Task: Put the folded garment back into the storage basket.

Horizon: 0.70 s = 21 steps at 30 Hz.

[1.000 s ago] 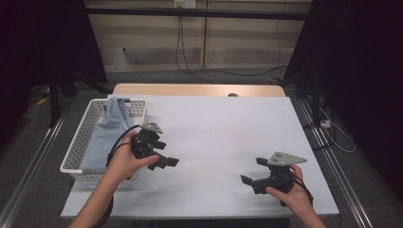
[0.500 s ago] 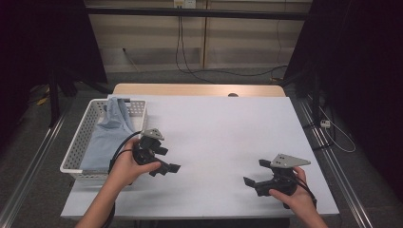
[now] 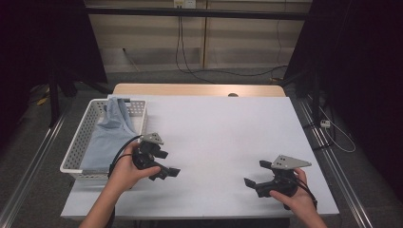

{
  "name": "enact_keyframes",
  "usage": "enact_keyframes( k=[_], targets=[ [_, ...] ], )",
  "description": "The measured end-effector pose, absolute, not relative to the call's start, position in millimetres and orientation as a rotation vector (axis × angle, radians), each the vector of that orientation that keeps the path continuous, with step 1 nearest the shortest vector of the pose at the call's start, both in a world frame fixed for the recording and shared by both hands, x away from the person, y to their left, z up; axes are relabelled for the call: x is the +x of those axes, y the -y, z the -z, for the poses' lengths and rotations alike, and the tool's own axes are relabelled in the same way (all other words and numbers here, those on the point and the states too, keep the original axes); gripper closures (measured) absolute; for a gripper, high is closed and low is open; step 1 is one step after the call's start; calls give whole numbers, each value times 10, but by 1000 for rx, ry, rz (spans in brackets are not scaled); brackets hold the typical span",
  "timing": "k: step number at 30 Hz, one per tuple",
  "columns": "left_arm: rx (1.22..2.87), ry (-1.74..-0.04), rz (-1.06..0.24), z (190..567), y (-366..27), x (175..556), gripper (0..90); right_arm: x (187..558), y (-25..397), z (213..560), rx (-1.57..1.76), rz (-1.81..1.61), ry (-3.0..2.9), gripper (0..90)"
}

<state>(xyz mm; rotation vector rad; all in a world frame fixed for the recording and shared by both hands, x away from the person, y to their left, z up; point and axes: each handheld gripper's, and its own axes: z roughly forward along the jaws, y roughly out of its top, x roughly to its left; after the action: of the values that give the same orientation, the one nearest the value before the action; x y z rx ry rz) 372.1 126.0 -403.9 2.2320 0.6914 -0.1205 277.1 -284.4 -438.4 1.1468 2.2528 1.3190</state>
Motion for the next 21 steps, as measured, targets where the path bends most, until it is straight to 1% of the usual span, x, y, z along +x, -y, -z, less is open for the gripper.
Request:
enact_keyframes(
  k=[21],
  targets=[
    [2226, -704, 136, 4127, -1343, 3663, 105, 2747, 2856, 4385, 1143, -1339, -2232, 71]
  ],
)
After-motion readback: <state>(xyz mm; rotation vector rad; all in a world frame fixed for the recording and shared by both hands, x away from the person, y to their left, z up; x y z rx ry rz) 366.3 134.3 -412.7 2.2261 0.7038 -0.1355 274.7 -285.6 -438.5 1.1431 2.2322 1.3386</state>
